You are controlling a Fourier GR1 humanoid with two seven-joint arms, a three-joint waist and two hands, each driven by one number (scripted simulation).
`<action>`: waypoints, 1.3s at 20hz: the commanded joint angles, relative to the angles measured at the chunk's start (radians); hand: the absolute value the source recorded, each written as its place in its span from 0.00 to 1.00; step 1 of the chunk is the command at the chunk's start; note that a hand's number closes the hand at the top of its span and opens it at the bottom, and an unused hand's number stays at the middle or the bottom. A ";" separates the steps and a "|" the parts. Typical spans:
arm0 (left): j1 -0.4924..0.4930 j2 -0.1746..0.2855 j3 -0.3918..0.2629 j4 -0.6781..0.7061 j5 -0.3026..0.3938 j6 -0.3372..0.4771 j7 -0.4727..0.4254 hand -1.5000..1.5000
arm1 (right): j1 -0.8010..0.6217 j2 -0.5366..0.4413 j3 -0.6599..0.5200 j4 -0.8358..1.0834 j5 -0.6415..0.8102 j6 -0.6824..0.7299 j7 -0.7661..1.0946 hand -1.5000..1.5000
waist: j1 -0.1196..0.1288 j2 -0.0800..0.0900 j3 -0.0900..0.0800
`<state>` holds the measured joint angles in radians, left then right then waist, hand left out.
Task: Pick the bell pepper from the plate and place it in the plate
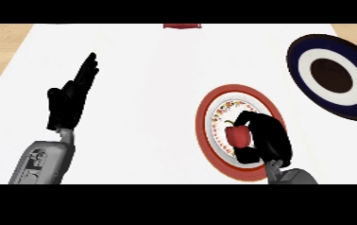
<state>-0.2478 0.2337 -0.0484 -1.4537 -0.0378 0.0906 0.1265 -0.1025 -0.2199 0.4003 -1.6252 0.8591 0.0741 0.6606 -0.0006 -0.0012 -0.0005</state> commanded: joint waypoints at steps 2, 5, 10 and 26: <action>0.019 0.003 0.018 -0.009 -0.006 -0.011 -0.003 0.50 | 0.038 -0.175 -0.183 -0.015 -0.139 0.069 -0.185 1.00 | -0.006 0.001 0.001; 0.049 0.005 0.024 -0.024 -0.003 0.002 -0.016 0.50 | 0.116 -0.363 -0.349 0.120 -0.260 0.105 -0.366 1.00 | -0.040 0.008 0.008; 0.046 0.022 0.046 -0.013 0.007 -0.005 -0.024 0.50 | 0.099 -0.525 -0.524 0.289 -0.370 0.173 -0.554 1.00 | -0.038 0.019 0.014; -0.007 -0.008 0.008 0.034 -0.006 -0.022 -0.033 0.50 | -0.100 -0.803 -0.955 0.792 -0.670 0.232 -1.363 1.00 | 0.021 0.024 0.011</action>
<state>-0.2272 0.2387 -0.0207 -1.4497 -0.0292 0.0700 0.0942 -0.1473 -0.9687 -0.5051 -0.9584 0.2337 0.2601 -0.5374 -0.0010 0.0144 0.0131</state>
